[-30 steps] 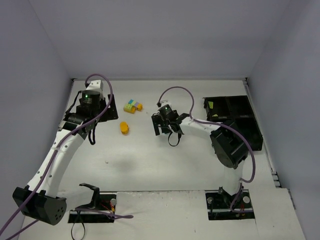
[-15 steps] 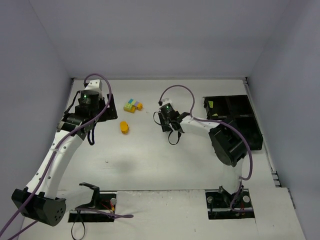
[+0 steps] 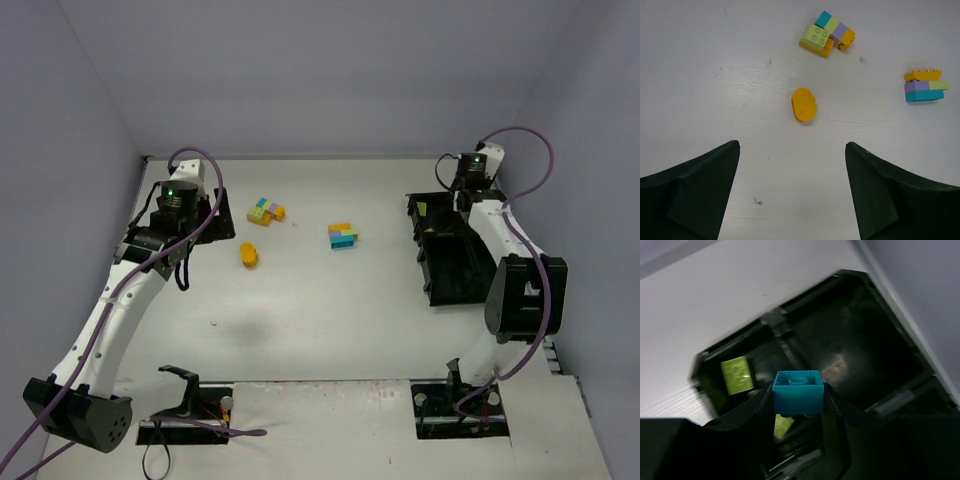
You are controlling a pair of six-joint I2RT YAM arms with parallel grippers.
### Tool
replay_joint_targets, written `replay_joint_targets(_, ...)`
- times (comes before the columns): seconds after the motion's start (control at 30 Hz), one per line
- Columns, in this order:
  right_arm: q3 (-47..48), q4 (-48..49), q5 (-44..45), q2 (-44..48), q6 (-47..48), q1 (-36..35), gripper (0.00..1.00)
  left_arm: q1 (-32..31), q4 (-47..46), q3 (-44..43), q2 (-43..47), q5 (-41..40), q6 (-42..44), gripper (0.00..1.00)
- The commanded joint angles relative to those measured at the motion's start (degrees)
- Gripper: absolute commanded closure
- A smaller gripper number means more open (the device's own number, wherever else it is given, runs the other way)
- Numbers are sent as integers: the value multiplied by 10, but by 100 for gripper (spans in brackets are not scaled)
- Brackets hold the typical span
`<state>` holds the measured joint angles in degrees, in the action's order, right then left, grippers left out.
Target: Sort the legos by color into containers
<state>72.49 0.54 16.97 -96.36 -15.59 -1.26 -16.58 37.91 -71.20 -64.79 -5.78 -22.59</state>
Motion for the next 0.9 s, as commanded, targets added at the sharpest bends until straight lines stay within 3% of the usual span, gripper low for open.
replay_joint_targets(0.0, 25, -19, 7, -14, -15, 44, 96, -5, -16, -10, 11, 2, 6, 20)
replay_joint_targets(0.23, 75, -19, -32, -83, -10, 102, 86, -5, -16, -5, 18, -4, 7, 20)
replay_joint_targets(0.37, 111, -20, -46, -116, 1, 111, 60, -6, -16, -2, 22, -1, 7, 20)
replay_joint_targets(0.57, 133, -24, -76, -105, 9, 106, 36, -6, -17, 4, 26, -1, 4, 20)
replay_joint_targets(0.87, 73, -24, -102, -10, 13, -47, 28, -6, -30, 6, 8, 3, -6, 20)
